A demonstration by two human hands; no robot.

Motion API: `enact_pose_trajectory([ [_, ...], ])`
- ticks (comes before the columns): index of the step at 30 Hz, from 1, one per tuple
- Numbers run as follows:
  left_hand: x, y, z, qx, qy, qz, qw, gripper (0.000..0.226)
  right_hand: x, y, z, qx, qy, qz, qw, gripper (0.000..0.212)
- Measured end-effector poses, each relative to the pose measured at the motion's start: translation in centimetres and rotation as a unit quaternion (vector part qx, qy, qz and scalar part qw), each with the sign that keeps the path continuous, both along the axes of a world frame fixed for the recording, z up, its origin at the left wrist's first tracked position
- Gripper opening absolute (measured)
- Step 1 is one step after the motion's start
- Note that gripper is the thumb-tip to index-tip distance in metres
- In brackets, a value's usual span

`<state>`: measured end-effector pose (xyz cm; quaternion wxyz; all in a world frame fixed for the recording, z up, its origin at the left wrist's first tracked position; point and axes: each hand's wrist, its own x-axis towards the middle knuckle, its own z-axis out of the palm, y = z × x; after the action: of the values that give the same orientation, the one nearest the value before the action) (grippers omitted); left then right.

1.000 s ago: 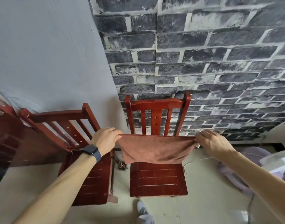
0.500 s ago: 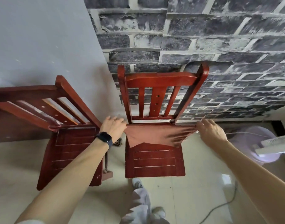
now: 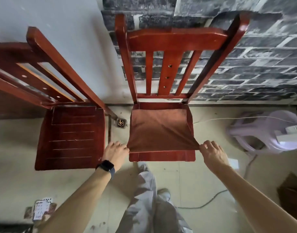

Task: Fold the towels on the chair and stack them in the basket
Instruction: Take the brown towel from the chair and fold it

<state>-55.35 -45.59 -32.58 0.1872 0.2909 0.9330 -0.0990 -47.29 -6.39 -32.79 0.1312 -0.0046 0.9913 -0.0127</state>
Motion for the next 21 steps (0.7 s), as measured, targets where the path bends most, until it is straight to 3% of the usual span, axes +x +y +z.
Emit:
enact_pose_trajectory([
  [5, 5.0, -1.2, -5.2, 0.000, -0.102, 0.054, 0.993, 0.009, 6.2, -1.4, -5.1, -0.030, -0.083, -0.022, 0.996, 0.029],
  [9, 4.9, -1.7, -6.9, 0.100, -0.166, 0.192, 0.962, 0.029, 7.7, -1.3, -7.5, -0.093, -0.134, -0.117, 0.980, 0.015],
  [11, 3.5, -1.8, -8.0, 0.160, -0.190, 0.305, 0.919, 0.028, 6.1, -1.4, -7.9, -0.179, -0.111, -0.214, 0.954, 0.013],
  [12, 2.5, -1.8, -8.6, 0.197, -0.229, 0.368, 0.880, 0.024, 4.8, -1.4, -7.9, -0.213, -0.097, -0.265, 0.935, 0.013],
  [14, 0.3, -1.7, -10.2, 0.291, -0.297, 0.485, 0.769, 0.022, 2.1, -1.3, -8.4, -0.277, -0.088, -0.367, 0.883, 0.014],
  [16, -1.8, -1.3, -11.7, 0.352, -0.302, 0.567, 0.680, 0.019, -0.4, -1.1, -10.1, -0.335, -0.085, -0.438, 0.830, 0.016],
  [18, -3.6, -0.8, -13.6, 0.381, -0.279, 0.599, 0.647, 0.017, -2.6, -0.9, -12.4, -0.365, -0.057, -0.466, 0.804, 0.017],
  [21, -5.8, 0.4, -16.1, 0.397, -0.224, 0.596, 0.661, 0.009, -5.4, -1.0, -15.3, -0.371, -0.040, -0.475, 0.797, 0.014],
])
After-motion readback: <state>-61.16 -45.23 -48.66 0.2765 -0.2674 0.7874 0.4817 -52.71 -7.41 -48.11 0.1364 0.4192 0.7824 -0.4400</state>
